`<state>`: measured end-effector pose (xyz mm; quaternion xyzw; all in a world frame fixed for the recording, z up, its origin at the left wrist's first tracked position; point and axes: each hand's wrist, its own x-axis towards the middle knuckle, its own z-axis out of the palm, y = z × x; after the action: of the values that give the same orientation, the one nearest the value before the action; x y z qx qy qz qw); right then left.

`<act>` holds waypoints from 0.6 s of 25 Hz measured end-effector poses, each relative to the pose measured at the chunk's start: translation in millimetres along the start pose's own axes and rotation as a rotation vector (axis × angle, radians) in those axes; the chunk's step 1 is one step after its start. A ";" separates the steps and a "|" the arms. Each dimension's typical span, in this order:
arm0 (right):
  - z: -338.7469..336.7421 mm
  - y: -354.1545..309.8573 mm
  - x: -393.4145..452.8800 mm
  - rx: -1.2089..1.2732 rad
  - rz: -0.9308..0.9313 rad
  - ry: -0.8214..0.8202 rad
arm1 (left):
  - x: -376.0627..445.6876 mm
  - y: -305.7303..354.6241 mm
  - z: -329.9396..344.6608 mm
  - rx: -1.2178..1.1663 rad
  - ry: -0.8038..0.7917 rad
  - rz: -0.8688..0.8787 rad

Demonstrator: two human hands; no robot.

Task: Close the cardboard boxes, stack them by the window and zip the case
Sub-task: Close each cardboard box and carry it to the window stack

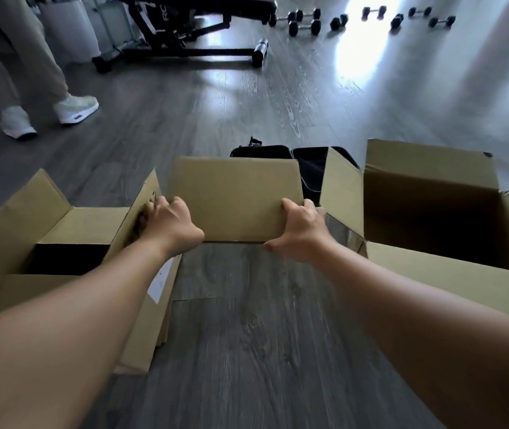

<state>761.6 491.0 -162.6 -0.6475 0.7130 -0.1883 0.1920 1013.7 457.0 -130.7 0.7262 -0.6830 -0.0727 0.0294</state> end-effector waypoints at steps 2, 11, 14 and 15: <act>-22.2 -8.4 -3.1 0.018 -0.031 0.048 | -3.3 7.1 -21.4 -0.028 0.100 0.001; -115.9 42.8 -33.8 0.009 0.046 0.117 | -19.4 98.1 -57.0 -0.097 0.097 0.191; -145.2 90.8 -47.9 -0.010 0.132 0.152 | -22.1 147.5 -42.4 -0.148 0.060 0.285; -154.5 109.3 -53.3 -0.009 0.162 0.174 | -22.8 165.6 -35.5 -0.173 0.055 0.324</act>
<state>593.3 557.0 -85.3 -0.5697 0.7779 -0.2246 0.1412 854.0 467.0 -70.6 0.6032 -0.7811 -0.1057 0.1215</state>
